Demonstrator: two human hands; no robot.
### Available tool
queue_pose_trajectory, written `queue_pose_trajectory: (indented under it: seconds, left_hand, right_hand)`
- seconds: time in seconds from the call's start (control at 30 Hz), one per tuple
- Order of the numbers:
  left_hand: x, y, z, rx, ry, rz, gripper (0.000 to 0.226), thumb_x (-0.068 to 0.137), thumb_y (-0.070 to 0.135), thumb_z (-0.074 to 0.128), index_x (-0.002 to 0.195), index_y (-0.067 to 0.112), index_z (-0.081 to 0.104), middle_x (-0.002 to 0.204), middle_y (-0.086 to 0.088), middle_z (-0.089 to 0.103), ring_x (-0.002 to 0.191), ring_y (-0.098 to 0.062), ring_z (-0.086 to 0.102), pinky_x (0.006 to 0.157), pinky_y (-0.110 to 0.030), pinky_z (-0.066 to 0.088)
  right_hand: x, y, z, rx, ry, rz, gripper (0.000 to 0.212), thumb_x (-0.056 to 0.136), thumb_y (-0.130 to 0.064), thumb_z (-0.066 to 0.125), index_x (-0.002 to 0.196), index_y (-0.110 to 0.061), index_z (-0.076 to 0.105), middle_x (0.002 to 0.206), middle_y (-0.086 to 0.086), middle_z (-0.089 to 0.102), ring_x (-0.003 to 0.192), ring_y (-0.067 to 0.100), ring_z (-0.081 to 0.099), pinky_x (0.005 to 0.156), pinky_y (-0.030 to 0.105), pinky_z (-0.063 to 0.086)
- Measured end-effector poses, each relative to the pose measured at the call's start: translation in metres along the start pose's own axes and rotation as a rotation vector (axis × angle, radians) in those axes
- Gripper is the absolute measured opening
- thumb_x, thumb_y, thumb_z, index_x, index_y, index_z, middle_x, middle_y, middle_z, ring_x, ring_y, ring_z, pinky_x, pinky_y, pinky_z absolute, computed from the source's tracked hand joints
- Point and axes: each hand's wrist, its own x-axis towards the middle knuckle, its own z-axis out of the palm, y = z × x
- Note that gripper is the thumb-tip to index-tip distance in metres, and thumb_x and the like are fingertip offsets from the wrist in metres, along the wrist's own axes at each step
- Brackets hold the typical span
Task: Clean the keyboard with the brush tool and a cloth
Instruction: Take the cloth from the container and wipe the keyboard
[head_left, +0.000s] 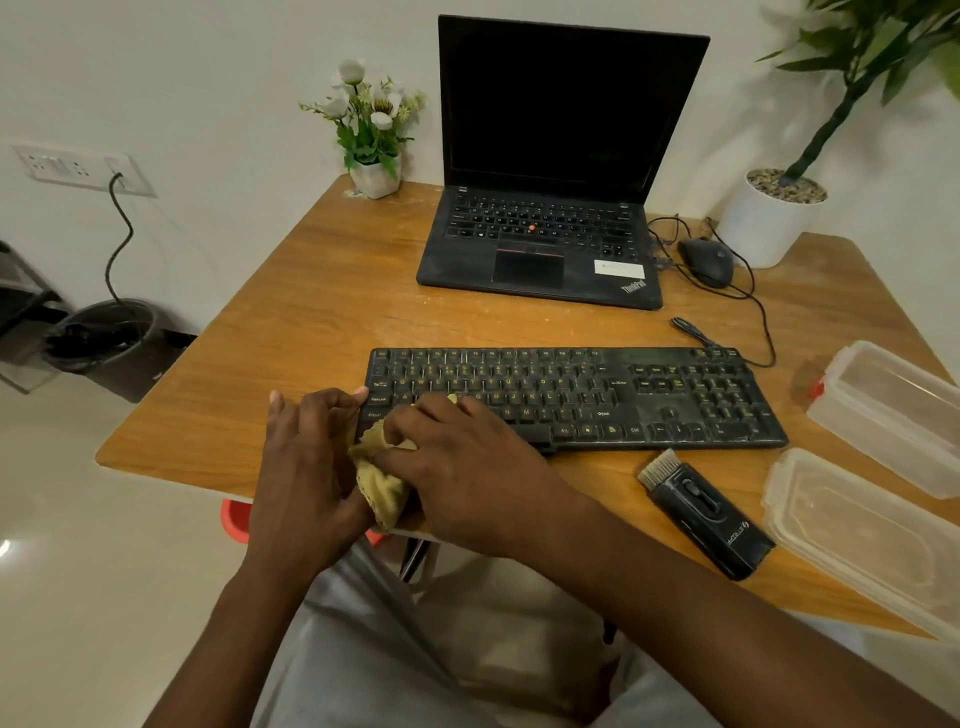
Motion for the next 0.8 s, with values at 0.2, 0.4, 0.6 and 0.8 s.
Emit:
queue_pose_trajectory:
  seconds: [0.2,0.4,0.6,0.8]
  left_hand:
    - [0.001,0.0,0.0,0.023,-0.002,-0.039,0.06,0.075,0.036,0.054,0.129,0.011,0.048,0.123,-0.004,0.063,0.12,-0.031,0.059,0.133,-0.05,0.006]
    - [0.002,0.0,0.002,0.035,0.019,-0.031,0.059,0.078,0.037,0.054,0.129,0.01,0.05,0.121,-0.003,0.062,0.119,-0.03,0.057,0.133,-0.053,0.009]
    - [0.001,0.003,0.004,0.049,0.026,-0.034,0.052,0.085,0.04,0.053,0.128,0.01,0.051,0.121,-0.006,0.064,0.118,-0.029,0.058,0.133,-0.049,0.008]
    - [0.001,0.011,0.005,0.118,0.043,-0.052,0.061,0.091,0.057,0.064,0.135,0.017,0.056,0.119,-0.004,0.069,0.117,-0.025,0.058,0.133,-0.048,0.01]
  right_hand:
    - [-0.038,0.021,0.001,0.054,0.018,0.02,0.04,0.097,-0.029,0.063,0.135,-0.021,0.07,0.14,0.0,0.061,0.125,0.025,0.052,0.097,0.046,0.054]
    - [-0.078,0.055,-0.015,0.101,0.038,0.191,0.042,0.093,-0.025,0.049,0.122,-0.025,0.079,0.129,-0.006,0.07,0.12,0.021,0.06,0.08,0.044,0.064]
    - [-0.094,0.078,-0.043,0.259,0.011,0.385,0.043,0.091,-0.02,0.047,0.118,-0.024,0.081,0.118,-0.01,0.072,0.114,0.013,0.056,0.091,0.045,0.056]
    - [-0.063,0.075,-0.047,0.343,0.293,0.468,0.041,0.096,-0.011,0.054,0.129,-0.019,0.077,0.127,-0.004,0.074,0.121,0.016,0.055,0.1,0.04,0.05]
